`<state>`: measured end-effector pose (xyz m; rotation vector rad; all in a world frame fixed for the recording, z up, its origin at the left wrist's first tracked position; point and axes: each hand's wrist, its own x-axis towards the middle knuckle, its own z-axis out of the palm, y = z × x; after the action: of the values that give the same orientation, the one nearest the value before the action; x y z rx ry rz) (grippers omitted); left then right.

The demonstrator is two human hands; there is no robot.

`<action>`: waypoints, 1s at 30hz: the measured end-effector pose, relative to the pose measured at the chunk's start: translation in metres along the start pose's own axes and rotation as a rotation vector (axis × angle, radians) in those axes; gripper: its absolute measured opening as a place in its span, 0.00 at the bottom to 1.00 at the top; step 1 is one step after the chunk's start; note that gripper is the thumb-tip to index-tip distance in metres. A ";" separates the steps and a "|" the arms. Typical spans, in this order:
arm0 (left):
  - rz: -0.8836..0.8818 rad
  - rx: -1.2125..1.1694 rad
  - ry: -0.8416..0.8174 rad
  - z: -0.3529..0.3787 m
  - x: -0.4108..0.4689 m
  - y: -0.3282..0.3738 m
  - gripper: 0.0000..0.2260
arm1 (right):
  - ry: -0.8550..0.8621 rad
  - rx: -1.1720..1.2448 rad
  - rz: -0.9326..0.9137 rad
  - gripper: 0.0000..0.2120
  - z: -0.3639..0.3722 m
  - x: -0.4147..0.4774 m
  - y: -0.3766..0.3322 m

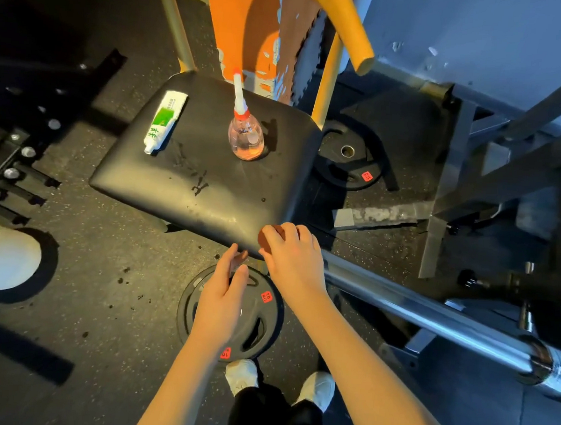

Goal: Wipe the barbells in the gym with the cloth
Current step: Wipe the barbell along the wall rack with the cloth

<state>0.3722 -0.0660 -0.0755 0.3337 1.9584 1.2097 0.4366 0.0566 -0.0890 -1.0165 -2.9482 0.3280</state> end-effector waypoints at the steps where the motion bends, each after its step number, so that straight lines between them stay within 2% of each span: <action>1: -0.002 0.009 0.006 -0.003 -0.001 0.001 0.19 | -0.006 0.027 0.000 0.16 -0.001 0.003 -0.001; 6: 0.008 0.036 0.044 -0.016 -0.007 0.009 0.18 | -0.195 0.391 0.150 0.19 -0.028 0.018 0.014; 10: 0.007 0.021 0.058 -0.023 -0.017 0.023 0.18 | -0.112 0.557 0.208 0.19 -0.052 0.002 0.017; 13: 0.014 0.040 0.056 -0.026 -0.028 0.035 0.18 | -0.059 0.813 0.316 0.20 -0.063 -0.024 0.015; 16: 0.034 0.073 0.061 -0.025 -0.039 0.047 0.18 | -0.015 0.964 0.458 0.20 -0.077 -0.054 0.014; 22: 0.081 0.134 0.003 -0.002 -0.074 0.076 0.17 | 0.073 1.014 0.634 0.22 -0.108 -0.117 0.032; 26: 0.146 0.234 -0.083 0.024 -0.101 0.098 0.17 | 0.192 1.039 0.686 0.19 -0.141 -0.150 0.056; 30: 0.186 0.267 -0.134 0.059 -0.127 0.118 0.15 | 0.238 1.053 0.701 0.17 -0.171 -0.180 0.082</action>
<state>0.4782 -0.0427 0.0723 0.7294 2.0055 1.0094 0.6411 0.0426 0.0733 -1.5856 -1.6339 1.4031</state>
